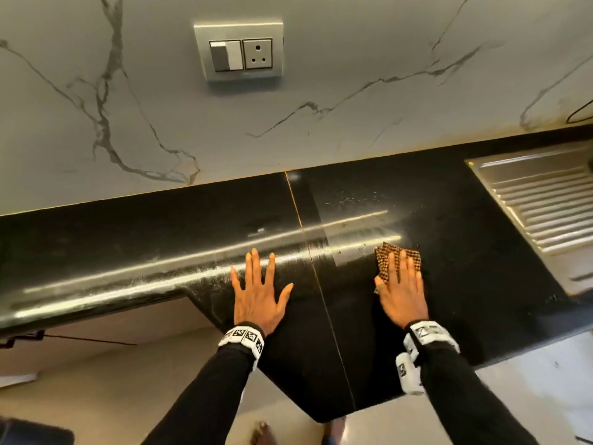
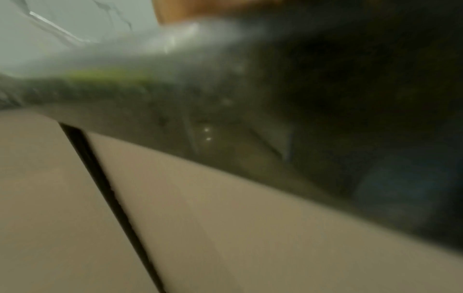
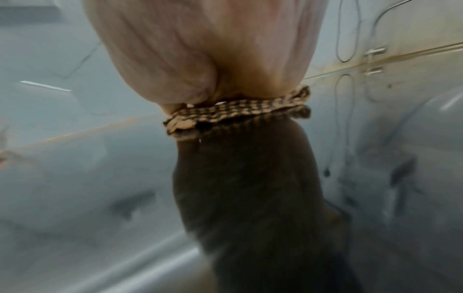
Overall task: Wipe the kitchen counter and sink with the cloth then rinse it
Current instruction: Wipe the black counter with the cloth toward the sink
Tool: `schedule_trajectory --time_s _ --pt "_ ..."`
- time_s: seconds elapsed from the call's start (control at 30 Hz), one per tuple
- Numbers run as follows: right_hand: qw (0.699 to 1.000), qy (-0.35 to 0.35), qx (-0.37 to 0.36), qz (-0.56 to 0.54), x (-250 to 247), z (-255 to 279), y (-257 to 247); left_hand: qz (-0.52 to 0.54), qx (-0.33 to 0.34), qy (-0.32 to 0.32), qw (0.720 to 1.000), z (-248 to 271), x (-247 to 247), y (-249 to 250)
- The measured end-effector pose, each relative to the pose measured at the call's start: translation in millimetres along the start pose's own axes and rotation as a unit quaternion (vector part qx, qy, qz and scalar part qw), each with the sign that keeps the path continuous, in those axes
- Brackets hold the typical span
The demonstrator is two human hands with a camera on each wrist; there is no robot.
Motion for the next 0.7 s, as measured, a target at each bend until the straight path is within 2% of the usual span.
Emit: schedule_trajectory --time_s 0.07,0.17,0.23,0.27,0.3,0.37,0.43,0.47,0.53,0.6,0.67,0.7 --pt "0.999 -0.008 -0.028 0.022 11 26 -31 -0.008 0.0 0.009 1.0 0 -2 1" --pt "0.976 -0.038 -0.208 0.045 35 64 -87 -0.005 -0.001 0.009 1.0 1 -1 3" --pt "0.959 -0.037 -0.279 0.043 30 53 -89 -0.009 0.003 0.017 1.0 2 0 1" --pt "0.961 -0.023 -0.273 0.044 24 32 -76 -0.009 0.004 0.017 1.0 0 0 1" --pt "0.97 -0.013 -0.237 0.045 16 9 -58 -0.008 0.004 0.016 1.0 -1 -1 1" --pt "0.994 0.003 -0.109 0.031 -6 -35 -19 -0.009 -0.004 0.011 1.0 -2 -3 4" --pt "1.0 -0.008 -0.019 0.022 -15 -43 -9 -0.012 -0.006 0.006 1.0 1 -2 6" --pt "1.0 -0.014 -0.018 0.018 -12 -33 -23 -0.013 -0.005 0.005 1.0 2 -2 5" --pt "0.996 -0.018 -0.086 0.025 5 0 -63 -0.012 -0.004 0.009 1.0 0 -3 3" --pt "0.977 -0.032 -0.205 0.039 24 32 -94 -0.007 0.002 0.014 1.0 -2 -4 4" --pt "0.953 -0.045 -0.294 0.051 21 23 -95 -0.011 0.002 0.013 1.0 -3 -4 5" --pt "0.947 -0.035 -0.313 0.065 17 4 -84 -0.012 0.0 0.007 1.0 -3 -4 7"
Point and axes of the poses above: each hand's wrist, its own z-axis away from the middle knuckle, its own x-axis out of the palm, y = z × x, the point moved 3 cm from there along -z, towards the middle knuckle, and after that the axes turned 11 degrees about x, right-handed, at the moved point
